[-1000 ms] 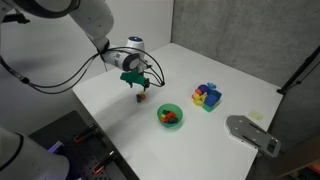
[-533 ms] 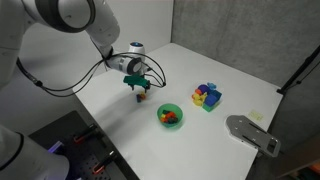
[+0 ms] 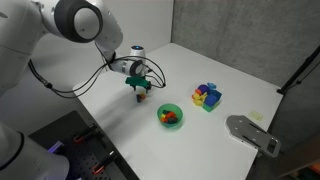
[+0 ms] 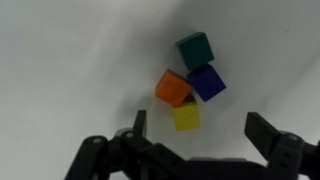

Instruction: Put the small yellow block in the green bowl

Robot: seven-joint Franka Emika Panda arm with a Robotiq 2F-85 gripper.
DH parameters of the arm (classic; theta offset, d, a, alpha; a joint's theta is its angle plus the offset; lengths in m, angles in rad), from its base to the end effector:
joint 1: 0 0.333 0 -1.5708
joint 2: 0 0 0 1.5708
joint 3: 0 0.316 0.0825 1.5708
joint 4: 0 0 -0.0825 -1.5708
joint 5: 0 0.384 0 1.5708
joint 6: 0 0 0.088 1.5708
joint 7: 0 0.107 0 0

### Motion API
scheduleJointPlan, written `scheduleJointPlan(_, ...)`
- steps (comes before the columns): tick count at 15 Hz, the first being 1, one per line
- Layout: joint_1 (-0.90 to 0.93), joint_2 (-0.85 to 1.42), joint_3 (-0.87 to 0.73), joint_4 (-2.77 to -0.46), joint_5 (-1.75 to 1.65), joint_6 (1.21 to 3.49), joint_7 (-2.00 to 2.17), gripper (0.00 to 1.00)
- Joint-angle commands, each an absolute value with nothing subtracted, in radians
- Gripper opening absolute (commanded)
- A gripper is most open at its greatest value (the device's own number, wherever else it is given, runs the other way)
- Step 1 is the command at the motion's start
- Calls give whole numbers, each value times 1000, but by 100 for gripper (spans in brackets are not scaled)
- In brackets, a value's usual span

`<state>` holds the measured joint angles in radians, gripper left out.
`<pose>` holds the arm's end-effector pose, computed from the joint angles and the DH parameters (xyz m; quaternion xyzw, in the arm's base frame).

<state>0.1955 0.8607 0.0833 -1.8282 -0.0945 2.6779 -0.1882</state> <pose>0.5984 0.1735 0.0610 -0.9659 -0.2585 0.0036 0.0105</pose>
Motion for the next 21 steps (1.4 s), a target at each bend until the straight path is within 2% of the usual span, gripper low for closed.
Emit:
scheduleJointPlan(1, 205, 901, 72, -1772, -118, 2683, -143, 100)
scheduleJointPlan(6, 197, 922, 80, -1748, -109, 2684, -140, 100)
scheduleJointPlan(7, 196, 924, 81, -1746, -108, 2685, -137, 82)
scheduleJointPlan(12, 195, 926, 80, -1742, -107, 2682, -128, 40)
scheduleJointPlan(13, 195, 924, 80, -1745, -108, 2681, -128, 38)
scheduleJointPlan(14, 195, 921, 80, -1749, -108, 2680, -127, 29)
scheduleJointPlan(15, 192, 916, 81, -1753, -107, 2673, -129, 24)
scheduleJointPlan(16, 191, 910, 82, -1759, -106, 2667, -130, 9)
scheduleJointPlan(17, 191, 905, 80, -1762, -107, 2667, -129, 8)
scheduleJointPlan(18, 191, 898, 77, -1764, -108, 2665, -126, 11)
scheduleJointPlan(21, 193, 884, 68, -1759, -109, 2655, -118, 11)
